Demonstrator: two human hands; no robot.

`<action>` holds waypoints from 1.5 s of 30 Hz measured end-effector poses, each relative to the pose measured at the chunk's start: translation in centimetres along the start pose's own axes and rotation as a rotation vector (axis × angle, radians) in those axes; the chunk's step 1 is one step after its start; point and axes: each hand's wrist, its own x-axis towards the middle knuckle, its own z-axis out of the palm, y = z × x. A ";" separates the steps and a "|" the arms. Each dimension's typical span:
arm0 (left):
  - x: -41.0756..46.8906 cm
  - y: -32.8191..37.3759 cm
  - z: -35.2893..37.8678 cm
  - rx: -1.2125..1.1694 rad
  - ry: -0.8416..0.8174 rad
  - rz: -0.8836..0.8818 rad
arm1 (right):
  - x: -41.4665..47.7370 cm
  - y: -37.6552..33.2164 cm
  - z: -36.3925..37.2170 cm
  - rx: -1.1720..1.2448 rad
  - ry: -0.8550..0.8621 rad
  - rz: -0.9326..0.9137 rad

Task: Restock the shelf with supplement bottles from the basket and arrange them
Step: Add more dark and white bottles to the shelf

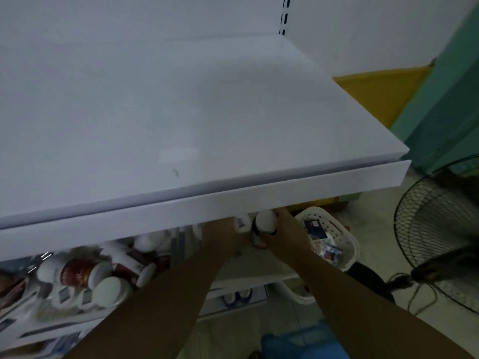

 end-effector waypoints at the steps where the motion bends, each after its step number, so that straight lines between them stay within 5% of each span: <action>1: -0.4 0.1 -0.5 -0.084 0.002 -0.002 | -0.1 0.0 -0.5 0.042 -0.021 0.013; 6: -4.8 -0.8 -5.9 -0.543 0.042 0.140 | -2.3 -1.8 -3.3 0.219 0.037 -0.120; 13: -16.8 -6.5 -13.6 -1.381 0.122 -0.058 | -10.5 -13.4 -3.1 0.681 -0.213 -0.163; 16: -22.2 -10.3 -17.3 -1.542 0.168 -0.017 | -15.2 -20.1 -1.4 0.940 -0.386 -0.142; 30: -41.8 -24.2 -33.9 -1.232 0.543 0.118 | -32.9 -44.6 6.2 1.033 -0.752 -0.337; 41: -41.8 -33.2 -43.3 -1.201 0.760 0.088 | -32.4 -56.9 13.6 0.871 -0.731 -0.526; 45: -40.3 -35.2 -49.8 -1.045 0.822 0.124 | -30.6 -62.9 15.0 0.998 -0.822 -0.615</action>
